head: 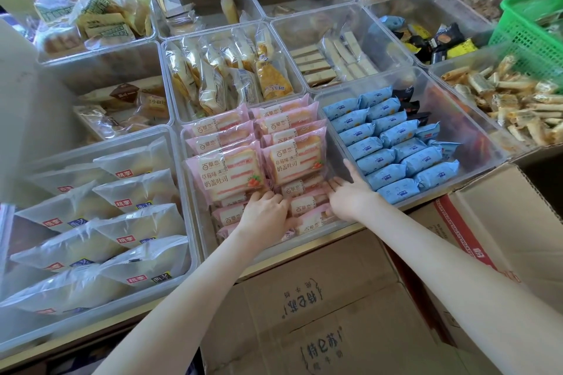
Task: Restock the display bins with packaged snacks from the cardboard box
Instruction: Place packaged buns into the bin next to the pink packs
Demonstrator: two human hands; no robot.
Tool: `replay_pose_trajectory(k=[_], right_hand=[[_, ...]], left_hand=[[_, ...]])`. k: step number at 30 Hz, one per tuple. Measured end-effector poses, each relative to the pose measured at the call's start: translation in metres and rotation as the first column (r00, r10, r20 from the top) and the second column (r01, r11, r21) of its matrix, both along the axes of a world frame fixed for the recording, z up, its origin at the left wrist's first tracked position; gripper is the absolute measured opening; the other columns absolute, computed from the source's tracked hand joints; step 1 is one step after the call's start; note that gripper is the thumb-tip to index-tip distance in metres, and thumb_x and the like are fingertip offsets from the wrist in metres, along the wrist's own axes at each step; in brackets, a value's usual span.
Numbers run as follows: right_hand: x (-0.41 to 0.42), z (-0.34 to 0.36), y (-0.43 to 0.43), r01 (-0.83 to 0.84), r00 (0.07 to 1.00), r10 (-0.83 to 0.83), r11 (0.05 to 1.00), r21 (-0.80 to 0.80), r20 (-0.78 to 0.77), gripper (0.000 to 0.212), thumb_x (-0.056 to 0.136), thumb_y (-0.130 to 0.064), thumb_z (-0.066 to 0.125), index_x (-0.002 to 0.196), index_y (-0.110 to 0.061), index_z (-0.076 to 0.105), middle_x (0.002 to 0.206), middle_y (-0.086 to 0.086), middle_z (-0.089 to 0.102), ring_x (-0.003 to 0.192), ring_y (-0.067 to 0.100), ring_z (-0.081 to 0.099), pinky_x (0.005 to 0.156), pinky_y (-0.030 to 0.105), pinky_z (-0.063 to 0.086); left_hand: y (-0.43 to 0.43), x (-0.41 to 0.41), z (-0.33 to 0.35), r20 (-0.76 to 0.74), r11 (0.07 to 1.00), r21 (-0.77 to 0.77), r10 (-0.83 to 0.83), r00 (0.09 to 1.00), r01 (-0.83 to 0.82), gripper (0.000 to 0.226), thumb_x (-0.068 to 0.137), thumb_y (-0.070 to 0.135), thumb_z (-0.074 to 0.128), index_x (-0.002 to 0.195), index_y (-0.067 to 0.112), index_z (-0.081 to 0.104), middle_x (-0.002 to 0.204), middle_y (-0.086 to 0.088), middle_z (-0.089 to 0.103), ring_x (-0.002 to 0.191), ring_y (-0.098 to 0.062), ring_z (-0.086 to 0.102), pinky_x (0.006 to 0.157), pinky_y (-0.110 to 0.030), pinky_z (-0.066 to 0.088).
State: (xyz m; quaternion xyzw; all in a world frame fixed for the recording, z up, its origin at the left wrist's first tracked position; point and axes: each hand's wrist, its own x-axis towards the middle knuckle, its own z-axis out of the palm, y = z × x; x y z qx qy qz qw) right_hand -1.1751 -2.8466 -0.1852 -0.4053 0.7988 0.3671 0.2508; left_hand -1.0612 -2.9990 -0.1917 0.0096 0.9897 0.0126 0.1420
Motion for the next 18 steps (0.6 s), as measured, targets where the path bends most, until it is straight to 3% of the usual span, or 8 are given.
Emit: replay_pose_trajectory(k=[6, 11, 13, 16, 18], right_hand=[[0.001, 0.012, 0.002, 0.099, 0.995, -0.098, 0.995, -0.031, 0.027, 0.062, 0.102, -0.039, 0.019, 0.152, -0.011, -0.004, 0.16, 0.008, 0.001, 0.147, 0.019, -0.006, 0.099, 0.062, -0.029], [0.001, 0.019, 0.003, 0.119, 0.99, -0.111, 0.989, -0.091, 0.086, 0.064, 0.102, -0.04, 0.021, 0.152, -0.012, -0.006, 0.16, 0.007, 0.001, 0.147, 0.017, -0.006, 0.101, 0.059, -0.027], [0.001, 0.023, 0.006, 0.142, 0.987, -0.123, 0.969, -0.2, 0.108, 0.066, 0.1, -0.043, 0.029, 0.152, -0.013, 0.001, 0.16, 0.005, 0.007, 0.147, 0.018, -0.001, 0.103, 0.06, -0.025], [-0.001, 0.028, 0.007, 0.183, 0.983, -0.159, 0.876, -0.446, 0.09, 0.07, 0.097, -0.041, 0.043, 0.152, -0.016, 0.006, 0.159, 0.002, 0.009, 0.147, 0.018, 0.002, 0.105, 0.061, -0.02], [-0.001, 0.024, 0.003, 0.062, 0.995, -0.093, 0.802, -0.595, -0.021, 0.073, 0.092, -0.03, 0.056, 0.15, -0.014, 0.014, 0.158, 0.006, 0.015, 0.146, 0.021, 0.009, 0.111, 0.058, -0.011]], left_hand=[[-0.004, -0.002, 0.005, 0.069, 0.999, -0.022, -0.047, 0.996, 0.049, 0.075, 0.092, 0.062, 0.034, 0.149, 0.014, 0.025, 0.134, -0.001, 0.052, 0.128, -0.023, 0.04, 0.105, -0.041, 0.029], [-0.007, -0.001, 0.008, 0.074, 0.998, -0.022, -0.053, 0.996, 0.055, 0.069, 0.095, 0.056, 0.035, 0.149, 0.015, 0.025, 0.145, -0.001, 0.042, 0.134, -0.021, 0.034, 0.108, -0.039, 0.026], [-0.009, 0.004, 0.007, -0.065, 0.996, 0.04, -0.072, 0.995, 0.075, 0.066, 0.094, 0.055, 0.037, 0.146, 0.014, 0.033, 0.15, -0.003, 0.035, 0.136, -0.023, 0.034, 0.11, -0.04, 0.027], [-0.013, 0.009, 0.004, -0.383, 0.994, 0.056, -0.069, 0.921, 0.097, 0.06, 0.091, 0.048, 0.038, 0.138, 0.013, 0.049, 0.148, -0.009, 0.041, 0.134, -0.026, 0.042, 0.11, -0.046, 0.032], [-0.017, 0.007, 0.002, -0.458, 0.998, 0.018, -0.049, 0.888, 0.065, 0.059, 0.09, 0.041, 0.048, 0.142, 0.014, 0.042, 0.152, -0.012, 0.032, 0.141, -0.027, 0.03, 0.117, -0.048, 0.016]])
